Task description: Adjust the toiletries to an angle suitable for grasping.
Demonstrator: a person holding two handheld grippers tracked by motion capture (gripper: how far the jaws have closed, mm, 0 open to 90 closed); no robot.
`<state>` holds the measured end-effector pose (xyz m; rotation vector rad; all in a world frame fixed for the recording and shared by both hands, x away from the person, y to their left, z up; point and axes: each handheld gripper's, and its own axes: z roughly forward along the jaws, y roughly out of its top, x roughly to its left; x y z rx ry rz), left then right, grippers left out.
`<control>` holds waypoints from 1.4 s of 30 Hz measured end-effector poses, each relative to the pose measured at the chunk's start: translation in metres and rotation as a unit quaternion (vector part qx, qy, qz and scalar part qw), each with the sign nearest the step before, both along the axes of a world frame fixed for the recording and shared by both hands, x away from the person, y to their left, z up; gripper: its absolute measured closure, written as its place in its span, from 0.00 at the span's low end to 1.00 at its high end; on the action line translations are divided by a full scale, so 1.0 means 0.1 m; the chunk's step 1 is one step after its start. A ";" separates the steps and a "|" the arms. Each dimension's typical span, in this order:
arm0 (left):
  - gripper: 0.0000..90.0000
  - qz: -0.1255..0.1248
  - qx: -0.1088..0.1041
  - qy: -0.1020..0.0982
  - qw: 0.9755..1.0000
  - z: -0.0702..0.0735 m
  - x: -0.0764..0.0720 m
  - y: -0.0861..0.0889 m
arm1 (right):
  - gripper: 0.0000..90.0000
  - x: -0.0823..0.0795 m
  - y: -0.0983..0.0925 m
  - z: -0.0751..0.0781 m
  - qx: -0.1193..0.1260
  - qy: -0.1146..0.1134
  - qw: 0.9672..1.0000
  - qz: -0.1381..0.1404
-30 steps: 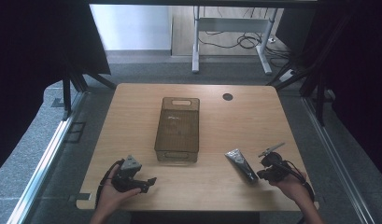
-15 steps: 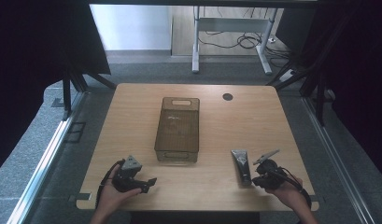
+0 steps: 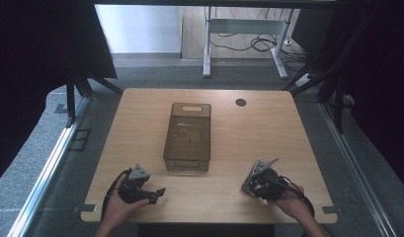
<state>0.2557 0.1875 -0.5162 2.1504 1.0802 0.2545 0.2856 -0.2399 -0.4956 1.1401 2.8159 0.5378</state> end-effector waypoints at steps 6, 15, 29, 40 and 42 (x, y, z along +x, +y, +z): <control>0.22 0.001 0.000 0.001 1.000 -0.01 0.00 0.01 | 1.00 0.08 0.17 -0.01 0.002 -0.014 1.000 0.011; 0.22 0.000 0.002 0.004 1.000 -0.02 0.01 0.00 | 1.00 0.26 0.32 -0.02 0.002 -0.018 1.000 0.020; 0.22 -0.005 0.005 0.005 1.000 -0.03 0.01 -0.03 | 0.99 0.28 0.03 0.24 0.010 -0.060 0.998 -0.021; 0.22 -0.008 0.011 0.015 1.000 -0.07 0.03 -0.03 | 0.98 0.57 -0.13 0.13 -0.005 -0.066 0.996 -0.062; 0.21 -0.012 0.017 0.019 1.000 -0.09 0.03 -0.05 | 0.98 0.63 -0.15 0.13 -0.009 -0.064 0.995 -0.075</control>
